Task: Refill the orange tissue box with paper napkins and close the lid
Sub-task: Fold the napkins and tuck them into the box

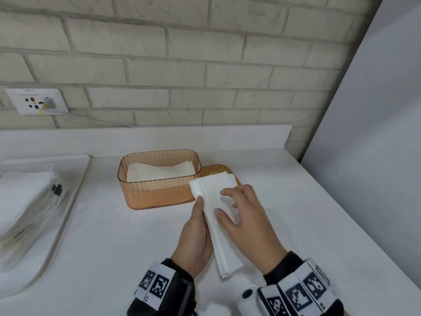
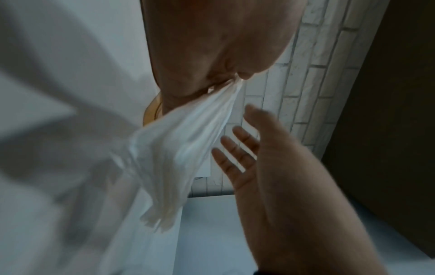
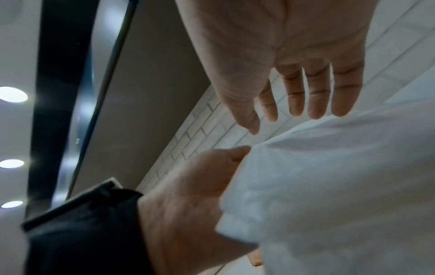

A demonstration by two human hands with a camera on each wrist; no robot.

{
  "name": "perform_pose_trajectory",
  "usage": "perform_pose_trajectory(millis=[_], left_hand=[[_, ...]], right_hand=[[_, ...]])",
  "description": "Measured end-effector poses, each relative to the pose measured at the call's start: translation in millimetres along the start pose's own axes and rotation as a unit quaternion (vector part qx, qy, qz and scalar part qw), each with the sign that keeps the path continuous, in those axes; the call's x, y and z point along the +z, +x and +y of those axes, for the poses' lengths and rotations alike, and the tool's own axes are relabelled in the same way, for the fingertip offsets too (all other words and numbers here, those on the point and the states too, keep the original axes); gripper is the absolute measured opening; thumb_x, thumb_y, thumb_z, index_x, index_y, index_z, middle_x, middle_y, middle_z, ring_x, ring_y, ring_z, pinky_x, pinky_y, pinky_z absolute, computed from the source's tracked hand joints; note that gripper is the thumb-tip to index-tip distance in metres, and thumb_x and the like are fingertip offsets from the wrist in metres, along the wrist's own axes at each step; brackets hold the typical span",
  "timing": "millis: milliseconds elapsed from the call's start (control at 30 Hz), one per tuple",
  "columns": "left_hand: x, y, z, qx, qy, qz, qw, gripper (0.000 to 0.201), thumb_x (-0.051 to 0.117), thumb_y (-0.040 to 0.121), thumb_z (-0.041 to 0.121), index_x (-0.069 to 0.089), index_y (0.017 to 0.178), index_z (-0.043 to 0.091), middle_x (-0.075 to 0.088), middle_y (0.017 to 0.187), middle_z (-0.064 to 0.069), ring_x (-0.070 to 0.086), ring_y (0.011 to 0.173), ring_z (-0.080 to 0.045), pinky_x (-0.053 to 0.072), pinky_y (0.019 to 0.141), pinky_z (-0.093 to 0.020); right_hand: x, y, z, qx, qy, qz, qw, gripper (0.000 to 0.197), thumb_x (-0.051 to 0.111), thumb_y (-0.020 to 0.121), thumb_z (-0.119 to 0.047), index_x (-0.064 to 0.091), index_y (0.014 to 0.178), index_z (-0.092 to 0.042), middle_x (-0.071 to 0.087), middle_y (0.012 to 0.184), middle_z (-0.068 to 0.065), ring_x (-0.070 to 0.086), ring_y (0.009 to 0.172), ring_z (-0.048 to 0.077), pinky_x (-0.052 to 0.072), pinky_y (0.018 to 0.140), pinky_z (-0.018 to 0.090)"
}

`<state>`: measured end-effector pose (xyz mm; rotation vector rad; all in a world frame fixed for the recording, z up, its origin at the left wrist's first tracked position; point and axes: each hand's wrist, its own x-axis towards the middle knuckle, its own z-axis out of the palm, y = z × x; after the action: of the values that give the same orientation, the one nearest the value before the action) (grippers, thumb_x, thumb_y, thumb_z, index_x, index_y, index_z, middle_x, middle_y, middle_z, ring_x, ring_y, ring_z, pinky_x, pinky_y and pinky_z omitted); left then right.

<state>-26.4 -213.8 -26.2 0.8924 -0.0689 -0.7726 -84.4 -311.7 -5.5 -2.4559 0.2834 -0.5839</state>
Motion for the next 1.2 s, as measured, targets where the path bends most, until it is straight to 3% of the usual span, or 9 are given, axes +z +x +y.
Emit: perform_pose_trajectory(millis=[67, 133, 267, 467, 600, 767, 933, 1067, 1200], left_hand=[[4, -1, -3, 0.015, 0.011, -0.006, 1.000, 0.048, 0.026, 0.103, 0.037, 0.061, 0.116, 0.008, 0.074, 0.103, -0.007, 0.071, 0.094, -0.012, 0.056, 0.069, -0.021], [4, -2, -5, 0.026, 0.024, -0.009, 0.999, 0.048, 0.026, 0.103, 0.037, 0.061, 0.116, 0.007, 0.074, 0.102, -0.006, 0.071, 0.094, -0.011, 0.056, 0.066, -0.017], [2, -3, -7, 0.025, 0.029, -0.001, 0.999, 0.045, 0.027, 0.102, 0.038, 0.061, 0.114, 0.012, 0.075, 0.099, -0.006, 0.072, 0.091, -0.013, 0.058, 0.069, -0.022], [-1, -4, -7, 0.016, 0.080, -0.001, 0.997, 0.046, 0.025, 0.104, 0.037, 0.064, 0.108, 0.013, 0.075, 0.097, -0.008, 0.072, 0.089, -0.017, 0.058, 0.073, -0.026], [0, -4, -8, 0.027, 0.136, 0.006, 0.990, 0.048, 0.022, 0.104, 0.035, 0.065, 0.109, 0.014, 0.075, 0.098, -0.006, 0.071, 0.095, -0.017, 0.053, 0.087, -0.033], [1, -3, -9, 0.048, 0.179, 0.013, 0.983, 0.050, 0.019, 0.105, 0.035, 0.066, 0.109, 0.016, 0.075, 0.100, -0.006, 0.070, 0.096, -0.016, 0.052, 0.086, -0.032], [4, -3, -8, 0.066, 0.201, 0.017, 0.977, 0.052, 0.019, 0.104, 0.036, 0.067, 0.108, 0.015, 0.074, 0.097, -0.010, 0.071, 0.092, -0.017, 0.055, 0.077, -0.028], [4, -6, -6, 0.063, 0.176, 0.022, 0.982, 0.051, 0.022, 0.104, 0.037, 0.067, 0.103, 0.014, 0.074, 0.097, -0.014, 0.071, 0.092, -0.023, 0.055, 0.082, -0.035], [1, -7, -7, 0.061, 0.158, 0.017, 0.985, 0.049, 0.022, 0.104, 0.037, 0.066, 0.106, 0.016, 0.075, 0.095, -0.009, 0.072, 0.088, -0.017, 0.055, 0.071, -0.026]], right_hand=[[4, 0, -6, -0.005, -0.013, -0.008, 1.000, 0.043, 0.059, 0.087, -0.039, 0.049, 0.125, -0.023, 0.039, 0.118, -0.010, 0.043, 0.109, 0.004, 0.038, 0.086, 0.011], [6, 0, -7, -0.003, -0.024, -0.015, 1.000, 0.043, 0.058, 0.087, -0.040, 0.049, 0.125, -0.022, 0.041, 0.118, -0.008, 0.043, 0.110, 0.005, 0.038, 0.087, 0.010], [6, 0, -6, 0.000, -0.009, -0.019, 1.000, 0.033, 0.058, 0.089, -0.038, 0.053, 0.116, -0.021, 0.047, 0.113, -0.010, 0.047, 0.099, 0.002, 0.036, 0.076, 0.002], [4, -1, -1, 0.040, 0.059, -0.009, 0.997, 0.016, 0.061, 0.087, -0.032, 0.056, 0.097, -0.021, 0.057, 0.102, -0.006, 0.056, 0.094, 0.004, 0.048, 0.079, 0.016], [3, -2, 3, 0.033, 0.050, -0.007, 0.998, 0.008, 0.057, 0.091, -0.023, 0.052, 0.085, -0.021, 0.059, 0.096, -0.004, 0.058, 0.089, 0.008, 0.047, 0.074, 0.014], [2, -2, 2, -0.004, 0.004, -0.006, 1.000, 0.009, 0.055, 0.091, -0.019, 0.051, 0.083, -0.017, 0.055, 0.092, 0.000, 0.056, 0.085, 0.013, 0.051, 0.071, 0.025], [6, -2, -4, -0.019, -0.021, 0.010, 1.000, 0.010, 0.055, 0.091, -0.022, 0.054, 0.088, -0.013, 0.053, 0.094, -0.002, 0.055, 0.085, 0.010, 0.048, 0.070, 0.017], [10, -6, -5, -0.007, 0.007, 0.008, 1.000, 0.016, 0.058, 0.088, -0.033, 0.056, 0.093, -0.018, 0.053, 0.098, -0.008, 0.055, 0.090, 0.005, 0.047, 0.071, 0.013], [9, -7, -5, -0.004, 0.021, 0.009, 1.000, 0.009, 0.058, 0.089, -0.028, 0.055, 0.090, -0.020, 0.055, 0.097, -0.008, 0.055, 0.089, 0.005, 0.049, 0.073, 0.014]])
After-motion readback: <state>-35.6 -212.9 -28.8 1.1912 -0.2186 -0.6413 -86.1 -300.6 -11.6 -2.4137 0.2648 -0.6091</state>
